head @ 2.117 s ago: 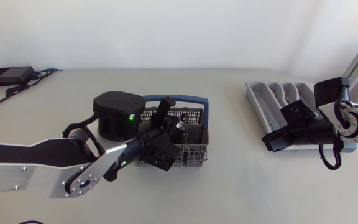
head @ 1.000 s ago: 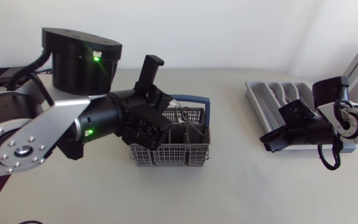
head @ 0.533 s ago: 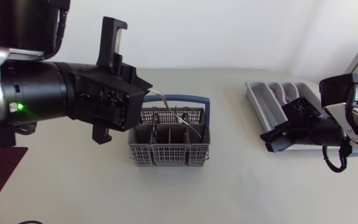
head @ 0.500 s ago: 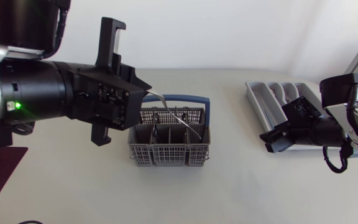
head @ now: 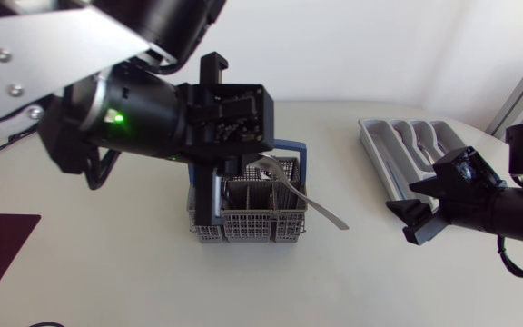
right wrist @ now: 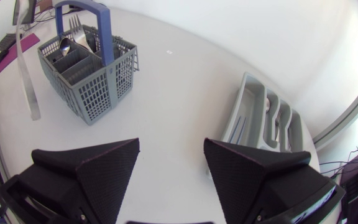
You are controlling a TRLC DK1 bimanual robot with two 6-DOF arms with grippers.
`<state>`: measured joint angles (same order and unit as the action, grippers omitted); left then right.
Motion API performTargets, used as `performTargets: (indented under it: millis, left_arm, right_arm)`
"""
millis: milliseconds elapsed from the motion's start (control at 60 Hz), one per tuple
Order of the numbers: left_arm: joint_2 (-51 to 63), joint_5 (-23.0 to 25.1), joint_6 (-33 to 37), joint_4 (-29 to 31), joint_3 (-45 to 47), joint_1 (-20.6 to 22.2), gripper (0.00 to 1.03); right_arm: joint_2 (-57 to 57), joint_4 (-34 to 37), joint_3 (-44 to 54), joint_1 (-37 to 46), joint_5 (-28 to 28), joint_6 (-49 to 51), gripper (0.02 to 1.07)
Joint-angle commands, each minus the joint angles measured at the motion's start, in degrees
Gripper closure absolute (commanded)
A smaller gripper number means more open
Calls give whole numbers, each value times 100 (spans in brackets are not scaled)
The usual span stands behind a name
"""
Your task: Sort the cutlery from the basket into the organizer compartments.
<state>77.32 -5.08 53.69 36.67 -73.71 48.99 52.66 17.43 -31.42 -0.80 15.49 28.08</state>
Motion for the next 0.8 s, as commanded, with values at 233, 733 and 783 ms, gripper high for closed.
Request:
performTargets:
  millis: [233, 733, 783]
  left_arm:
    - [1233, 420, -1634, 552, -1075, 5, 100]
    - [2657, 1457, -3172, 1994, -2842, -223, 100]
    - [2771, 1572, -3233, 2152, -2982, -241, 100]
  right_arm:
    - [-1513, 322, 514, -553, 165, 321, 31]
    - [-2410, 366, 655, -2021, -177, 462, 31]
    - [-2348, 314, 646, -2258, -406, 471, 31]
